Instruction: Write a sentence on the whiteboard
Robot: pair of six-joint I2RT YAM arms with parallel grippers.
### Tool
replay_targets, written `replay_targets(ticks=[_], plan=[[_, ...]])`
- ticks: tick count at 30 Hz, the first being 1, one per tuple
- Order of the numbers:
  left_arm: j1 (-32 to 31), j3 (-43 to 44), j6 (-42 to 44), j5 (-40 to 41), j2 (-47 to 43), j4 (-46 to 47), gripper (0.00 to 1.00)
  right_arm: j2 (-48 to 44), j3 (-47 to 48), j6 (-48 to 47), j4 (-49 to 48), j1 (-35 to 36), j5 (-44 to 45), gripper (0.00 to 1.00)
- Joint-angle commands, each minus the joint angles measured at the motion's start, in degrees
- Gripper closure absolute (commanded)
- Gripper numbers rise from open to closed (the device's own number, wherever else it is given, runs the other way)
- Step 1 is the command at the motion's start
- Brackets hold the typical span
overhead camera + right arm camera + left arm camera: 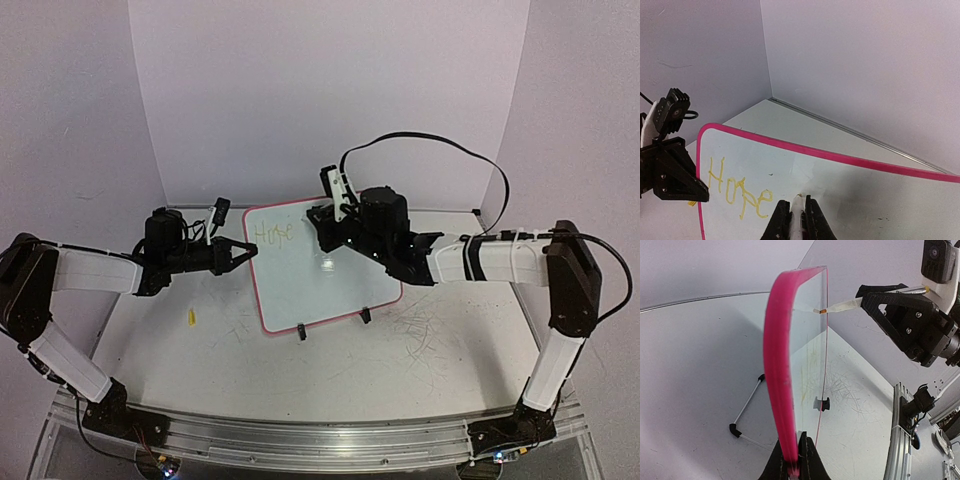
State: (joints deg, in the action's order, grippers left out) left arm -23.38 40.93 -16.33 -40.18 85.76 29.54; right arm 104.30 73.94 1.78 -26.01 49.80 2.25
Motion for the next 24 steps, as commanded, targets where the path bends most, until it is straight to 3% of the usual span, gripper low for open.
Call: replay_targets(ticks=[1, 24], plan=[[-0.11, 1.96, 5.7, 6.69, -1.2, -1.27, 1.0, 0.9, 2.22, 0.83, -0.51, 0.08, 2.33, 1.0], [-0.56, 1.95, 5.69, 6.6, -1.21, -1.41, 1.0, -2.59, -5.3, 4.89, 0.72, 0.22, 0.99, 1.0]])
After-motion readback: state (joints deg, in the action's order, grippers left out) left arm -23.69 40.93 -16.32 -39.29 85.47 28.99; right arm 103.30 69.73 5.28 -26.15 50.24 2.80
